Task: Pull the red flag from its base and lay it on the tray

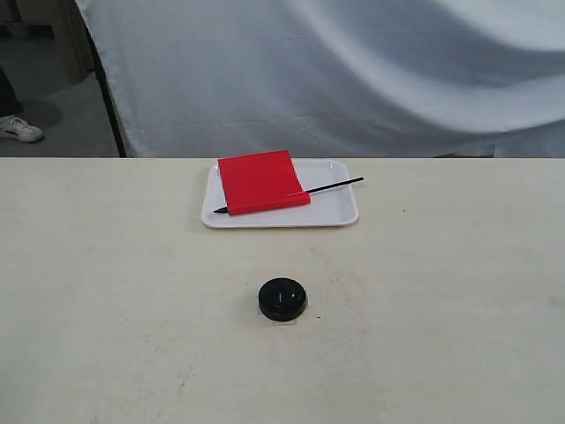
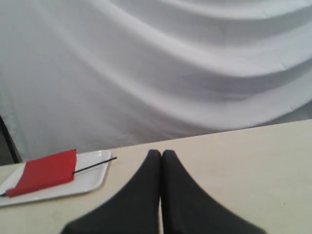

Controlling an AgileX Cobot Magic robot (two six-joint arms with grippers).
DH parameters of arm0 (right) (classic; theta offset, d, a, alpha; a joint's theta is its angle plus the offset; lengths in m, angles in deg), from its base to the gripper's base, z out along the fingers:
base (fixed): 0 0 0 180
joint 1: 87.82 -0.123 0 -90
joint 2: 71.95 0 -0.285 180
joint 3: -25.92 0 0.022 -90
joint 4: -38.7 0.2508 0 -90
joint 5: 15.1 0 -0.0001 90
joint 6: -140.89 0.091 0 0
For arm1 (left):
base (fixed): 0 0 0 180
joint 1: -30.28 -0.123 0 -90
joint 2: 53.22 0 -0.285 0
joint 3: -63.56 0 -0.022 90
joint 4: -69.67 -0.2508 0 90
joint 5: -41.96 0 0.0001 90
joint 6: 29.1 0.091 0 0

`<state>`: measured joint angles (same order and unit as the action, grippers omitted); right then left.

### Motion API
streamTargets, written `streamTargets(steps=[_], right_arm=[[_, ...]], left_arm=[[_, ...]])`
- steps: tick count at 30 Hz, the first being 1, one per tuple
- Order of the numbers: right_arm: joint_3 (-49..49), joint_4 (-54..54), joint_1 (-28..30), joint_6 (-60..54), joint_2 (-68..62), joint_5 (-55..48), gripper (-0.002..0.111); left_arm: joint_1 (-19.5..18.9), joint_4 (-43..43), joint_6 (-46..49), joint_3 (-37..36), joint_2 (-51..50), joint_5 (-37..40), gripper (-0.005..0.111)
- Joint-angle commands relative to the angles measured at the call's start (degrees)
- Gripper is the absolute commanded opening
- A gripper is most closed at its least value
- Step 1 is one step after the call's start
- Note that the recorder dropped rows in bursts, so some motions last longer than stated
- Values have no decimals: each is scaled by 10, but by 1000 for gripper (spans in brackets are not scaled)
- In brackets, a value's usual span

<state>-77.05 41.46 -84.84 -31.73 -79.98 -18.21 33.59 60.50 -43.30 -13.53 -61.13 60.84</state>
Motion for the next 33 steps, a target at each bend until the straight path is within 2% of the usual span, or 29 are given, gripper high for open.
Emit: streamTargets(steps=[1, 33], right_arm=[[2, -4, -1, -47, 2, -53, -1], [2, 13, -1, -43, 2, -68, -1]], left_arm=[[2, 0, 3, -1, 1, -3, 0], [2, 0, 3, -1, 1, -3, 0]])
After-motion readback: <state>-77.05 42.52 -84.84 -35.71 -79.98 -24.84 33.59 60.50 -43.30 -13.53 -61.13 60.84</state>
